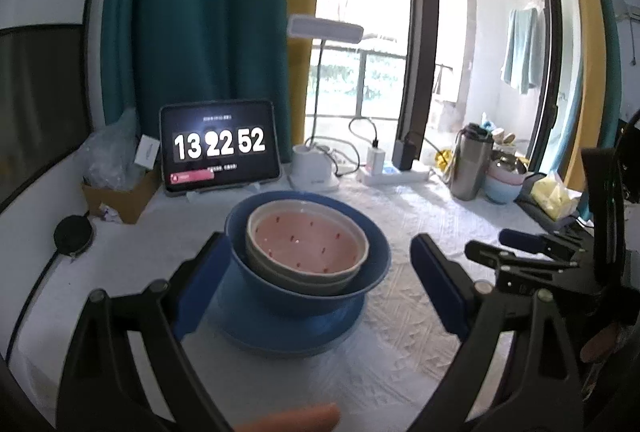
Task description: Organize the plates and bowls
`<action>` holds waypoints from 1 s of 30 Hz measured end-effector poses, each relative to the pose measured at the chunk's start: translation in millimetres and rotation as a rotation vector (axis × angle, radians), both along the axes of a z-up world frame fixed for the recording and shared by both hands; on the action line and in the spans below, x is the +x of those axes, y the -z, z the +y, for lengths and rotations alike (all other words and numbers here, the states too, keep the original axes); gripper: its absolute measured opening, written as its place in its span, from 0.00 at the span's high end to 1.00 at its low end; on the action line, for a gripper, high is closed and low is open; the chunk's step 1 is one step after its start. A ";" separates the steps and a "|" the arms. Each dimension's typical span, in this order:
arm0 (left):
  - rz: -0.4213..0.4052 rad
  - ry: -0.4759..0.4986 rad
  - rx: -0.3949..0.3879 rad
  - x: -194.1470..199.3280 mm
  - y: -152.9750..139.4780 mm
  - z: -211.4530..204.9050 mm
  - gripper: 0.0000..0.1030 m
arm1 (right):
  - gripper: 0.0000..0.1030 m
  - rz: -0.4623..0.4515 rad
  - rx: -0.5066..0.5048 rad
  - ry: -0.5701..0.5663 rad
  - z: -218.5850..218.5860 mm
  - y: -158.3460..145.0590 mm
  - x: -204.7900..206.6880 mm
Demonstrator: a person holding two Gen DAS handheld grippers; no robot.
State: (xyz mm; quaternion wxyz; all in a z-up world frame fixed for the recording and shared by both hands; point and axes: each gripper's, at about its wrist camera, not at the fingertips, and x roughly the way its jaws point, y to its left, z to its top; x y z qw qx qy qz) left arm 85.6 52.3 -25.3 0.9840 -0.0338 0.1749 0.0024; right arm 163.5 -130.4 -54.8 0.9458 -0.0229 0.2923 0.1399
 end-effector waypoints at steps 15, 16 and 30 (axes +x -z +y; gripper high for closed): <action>-0.109 -0.061 0.012 -30.7 31.3 -10.5 0.09 | 0.36 -0.187 -0.078 0.053 -45.5 10.7 -44.6; -0.105 -0.059 0.014 -32.5 33.9 -10.8 0.09 | 0.36 -0.193 -0.081 0.056 -47.1 11.0 -48.0; -0.182 -0.074 0.016 -62.2 19.8 -0.5 0.09 | 0.35 -0.351 -0.044 0.180 -96.3 -1.7 -105.4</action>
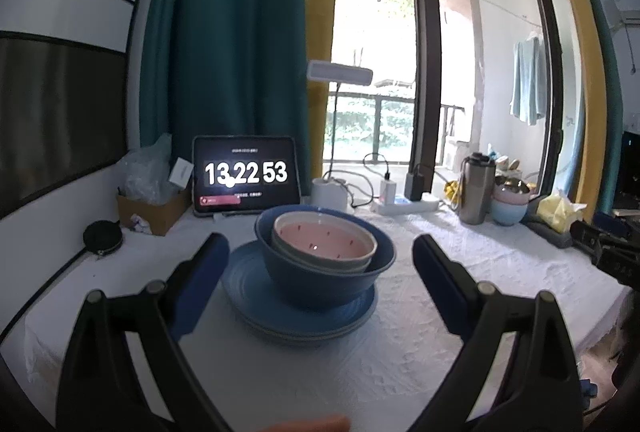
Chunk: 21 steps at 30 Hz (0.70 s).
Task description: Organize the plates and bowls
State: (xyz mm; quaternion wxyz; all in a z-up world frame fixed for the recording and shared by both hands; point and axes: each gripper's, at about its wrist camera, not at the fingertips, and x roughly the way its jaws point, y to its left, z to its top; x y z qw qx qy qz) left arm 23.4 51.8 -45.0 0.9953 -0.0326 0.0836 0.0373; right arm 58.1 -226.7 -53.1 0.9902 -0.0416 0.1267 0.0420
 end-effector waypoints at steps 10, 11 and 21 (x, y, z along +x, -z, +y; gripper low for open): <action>-0.033 0.025 -0.006 -9.2 -13.9 -0.8 0.09 | 0.35 0.007 -0.008 -0.030 3.7 -5.1 -2.4; -0.032 0.025 -0.006 -9.3 -13.8 -0.8 0.09 | 0.35 0.006 -0.006 -0.033 4.1 -5.1 -2.7; -0.027 0.035 -0.005 -9.7 -14.6 -4.0 0.09 | 0.35 0.015 0.030 -0.040 0.8 -7.1 -3.3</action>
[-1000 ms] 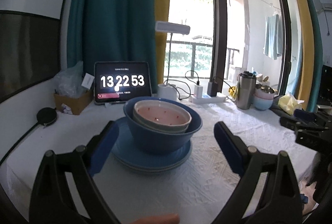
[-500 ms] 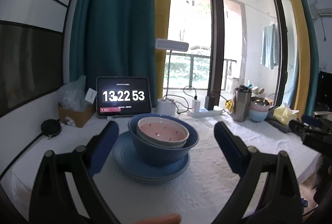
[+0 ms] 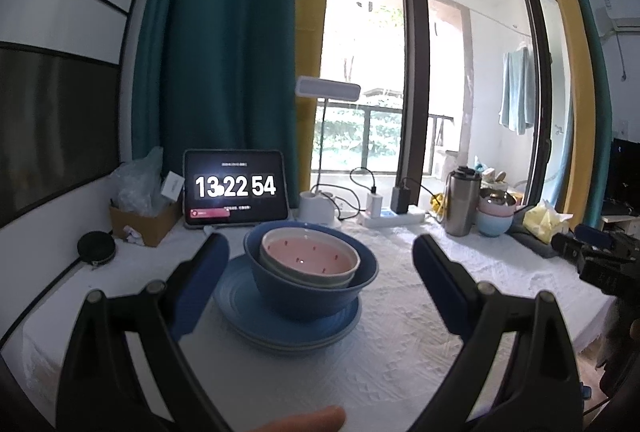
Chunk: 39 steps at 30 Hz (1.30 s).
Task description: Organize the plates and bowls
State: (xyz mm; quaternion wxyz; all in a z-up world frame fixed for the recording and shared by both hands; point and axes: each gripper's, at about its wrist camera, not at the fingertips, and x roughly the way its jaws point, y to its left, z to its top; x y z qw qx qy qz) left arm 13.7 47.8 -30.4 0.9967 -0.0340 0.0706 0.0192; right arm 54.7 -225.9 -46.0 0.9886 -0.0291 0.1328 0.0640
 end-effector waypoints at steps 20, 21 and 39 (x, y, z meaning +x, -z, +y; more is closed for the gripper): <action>0.000 0.006 0.007 -0.5 2.0 -6.1 0.09 | 0.35 0.014 0.014 -0.009 1.5 2.1 1.9; 0.000 0.007 0.006 -0.3 1.6 -5.6 0.09 | 0.35 0.015 0.013 -0.010 2.0 2.5 2.2; -0.001 0.013 0.009 -0.4 0.1 -5.6 0.09 | 0.35 0.014 0.014 -0.011 2.2 2.9 4.5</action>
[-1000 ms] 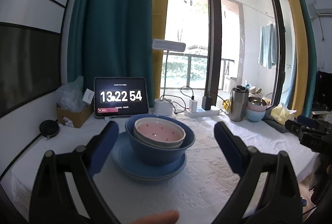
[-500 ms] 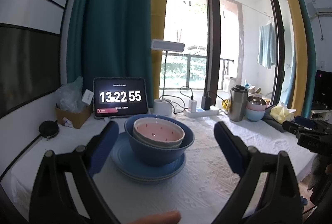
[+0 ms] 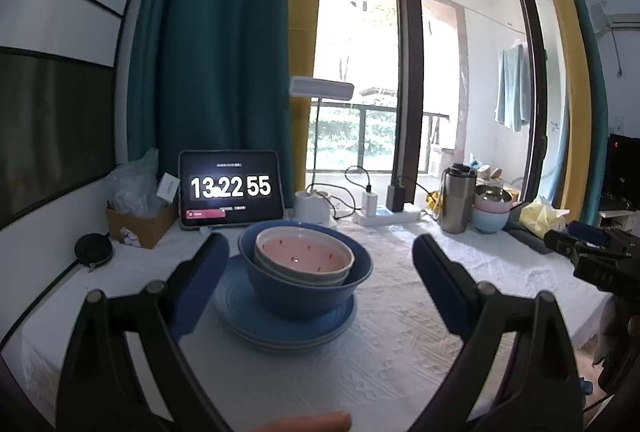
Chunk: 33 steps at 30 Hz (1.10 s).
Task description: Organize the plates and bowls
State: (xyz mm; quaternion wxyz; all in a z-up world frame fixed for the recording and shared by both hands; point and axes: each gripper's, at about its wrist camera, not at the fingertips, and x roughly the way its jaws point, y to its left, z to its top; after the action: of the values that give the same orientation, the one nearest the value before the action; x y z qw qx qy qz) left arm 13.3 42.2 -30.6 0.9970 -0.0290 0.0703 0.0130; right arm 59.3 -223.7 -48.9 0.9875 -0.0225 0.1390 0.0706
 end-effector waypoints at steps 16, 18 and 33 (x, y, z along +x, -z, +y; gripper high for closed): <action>0.001 0.005 0.000 -0.6 0.0 -2.5 0.09 | 0.35 0.000 0.001 0.003 -2.2 -0.5 -1.0; 0.001 0.006 0.001 -0.6 0.3 -3.0 0.09 | 0.35 0.000 0.002 0.002 -2.3 -0.4 -1.0; 0.000 0.007 0.001 -0.9 0.9 -3.9 0.09 | 0.35 -0.002 0.001 0.006 -2.7 -0.8 -1.5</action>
State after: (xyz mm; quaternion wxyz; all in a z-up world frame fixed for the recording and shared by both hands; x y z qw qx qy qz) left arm 12.4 38.2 -31.4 0.9971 -0.0283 0.0702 0.0097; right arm 57.8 -226.4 -48.1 0.9879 -0.0216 0.1379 0.0679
